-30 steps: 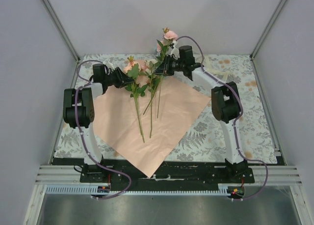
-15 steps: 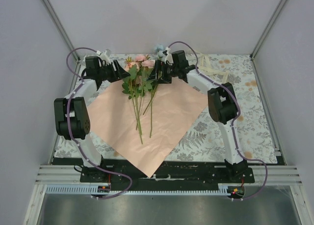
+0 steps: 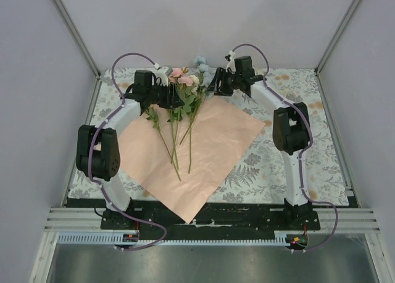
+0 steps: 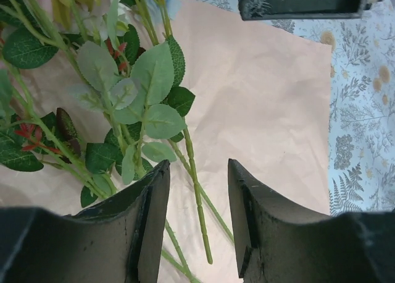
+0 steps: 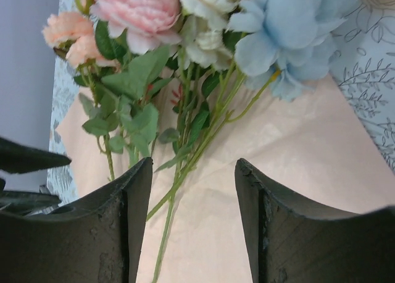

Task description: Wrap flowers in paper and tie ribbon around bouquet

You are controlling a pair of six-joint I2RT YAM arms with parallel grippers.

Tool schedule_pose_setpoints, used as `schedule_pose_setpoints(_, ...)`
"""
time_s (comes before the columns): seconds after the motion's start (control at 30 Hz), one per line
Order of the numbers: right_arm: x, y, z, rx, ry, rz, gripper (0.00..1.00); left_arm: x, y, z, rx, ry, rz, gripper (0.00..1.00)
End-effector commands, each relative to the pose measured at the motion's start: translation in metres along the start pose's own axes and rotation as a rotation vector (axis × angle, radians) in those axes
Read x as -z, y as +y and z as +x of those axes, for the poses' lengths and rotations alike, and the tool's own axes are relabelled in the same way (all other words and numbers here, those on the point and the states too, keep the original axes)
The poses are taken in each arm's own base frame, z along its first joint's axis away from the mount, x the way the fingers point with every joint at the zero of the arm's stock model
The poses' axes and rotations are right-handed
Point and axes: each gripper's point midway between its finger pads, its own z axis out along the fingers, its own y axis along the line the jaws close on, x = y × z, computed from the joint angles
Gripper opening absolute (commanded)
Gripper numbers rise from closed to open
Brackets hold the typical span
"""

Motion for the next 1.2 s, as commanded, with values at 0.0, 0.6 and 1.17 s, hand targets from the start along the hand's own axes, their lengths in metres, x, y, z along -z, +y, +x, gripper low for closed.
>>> schedule_pose_setpoints(0.0,-0.029,-0.004,-0.008,-0.066,-0.027,0.003,0.62,0.009,0.012,-0.022,-0.046,-0.06,-0.06,0.49)
schedule_pose_setpoints(0.6,-0.083,-0.023,-0.004,-0.122,-0.068,-0.024,0.14,0.047,0.032,-0.029,0.053,-0.109,-0.09,0.5)
schedule_pose_setpoints(1.17,0.039,0.057,-0.024,-0.173,-0.044,-0.404,0.0,0.11,0.099,0.044,0.323,-0.014,-0.332,0.68)
